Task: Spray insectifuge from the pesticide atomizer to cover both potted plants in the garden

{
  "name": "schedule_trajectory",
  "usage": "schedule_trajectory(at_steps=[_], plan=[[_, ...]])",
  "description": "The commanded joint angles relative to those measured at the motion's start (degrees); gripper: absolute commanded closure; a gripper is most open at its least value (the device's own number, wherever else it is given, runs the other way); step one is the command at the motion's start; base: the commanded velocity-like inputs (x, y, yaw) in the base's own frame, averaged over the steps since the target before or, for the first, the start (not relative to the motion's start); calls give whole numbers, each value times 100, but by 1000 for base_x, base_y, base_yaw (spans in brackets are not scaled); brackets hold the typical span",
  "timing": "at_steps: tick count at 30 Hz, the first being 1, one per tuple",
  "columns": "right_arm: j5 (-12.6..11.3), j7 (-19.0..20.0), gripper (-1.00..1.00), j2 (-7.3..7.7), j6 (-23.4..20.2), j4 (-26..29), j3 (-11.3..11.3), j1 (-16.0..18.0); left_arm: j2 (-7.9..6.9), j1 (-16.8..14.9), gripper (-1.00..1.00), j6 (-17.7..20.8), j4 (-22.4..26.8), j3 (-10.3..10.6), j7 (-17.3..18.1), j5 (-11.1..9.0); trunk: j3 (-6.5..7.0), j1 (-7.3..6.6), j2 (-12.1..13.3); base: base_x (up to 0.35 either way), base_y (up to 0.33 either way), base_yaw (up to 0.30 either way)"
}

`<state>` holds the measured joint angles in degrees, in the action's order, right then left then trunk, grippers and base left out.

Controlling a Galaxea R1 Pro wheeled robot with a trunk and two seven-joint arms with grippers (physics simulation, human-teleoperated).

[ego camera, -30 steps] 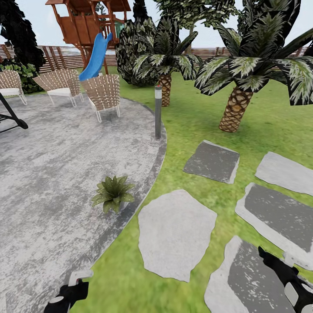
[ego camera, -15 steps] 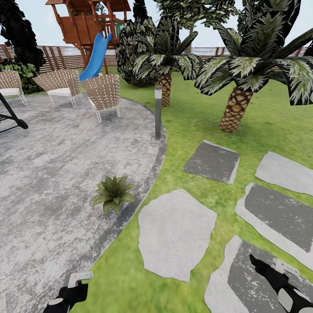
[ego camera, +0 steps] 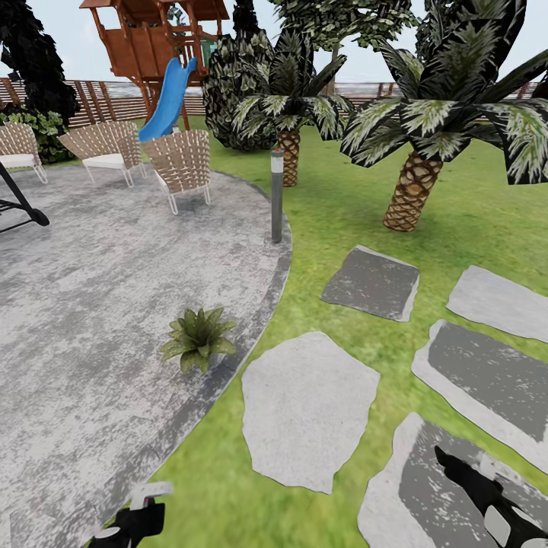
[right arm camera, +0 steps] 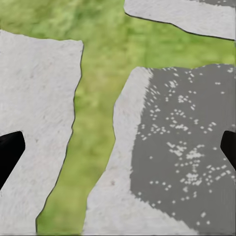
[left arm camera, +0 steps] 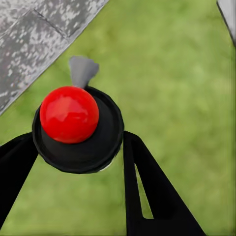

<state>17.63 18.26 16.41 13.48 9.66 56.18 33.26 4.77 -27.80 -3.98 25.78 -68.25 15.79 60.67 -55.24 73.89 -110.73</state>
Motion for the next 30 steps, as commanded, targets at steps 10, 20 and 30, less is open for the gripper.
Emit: schedule_trajectory(at_steps=[10, 20, 30], plan=[[47, 14, -100, -99, 14, -445, 51, 5, 6, -7, 100, -30, -323, -43, 37, 59, -4, -1, -2, 0, 0, 0], [37, 1, -100, -391, 5, -489, 58, 5, 15, -7, 100, -33, -446, -39, 39, 61, -4, -1, -2, 0, 0, 0], [30, 2, -100, -563, 5, -491, 56, 5, 15, -7, 100, -33, -739, -39, 39, 48, -4, -1, -2, 0, 0, 0]])
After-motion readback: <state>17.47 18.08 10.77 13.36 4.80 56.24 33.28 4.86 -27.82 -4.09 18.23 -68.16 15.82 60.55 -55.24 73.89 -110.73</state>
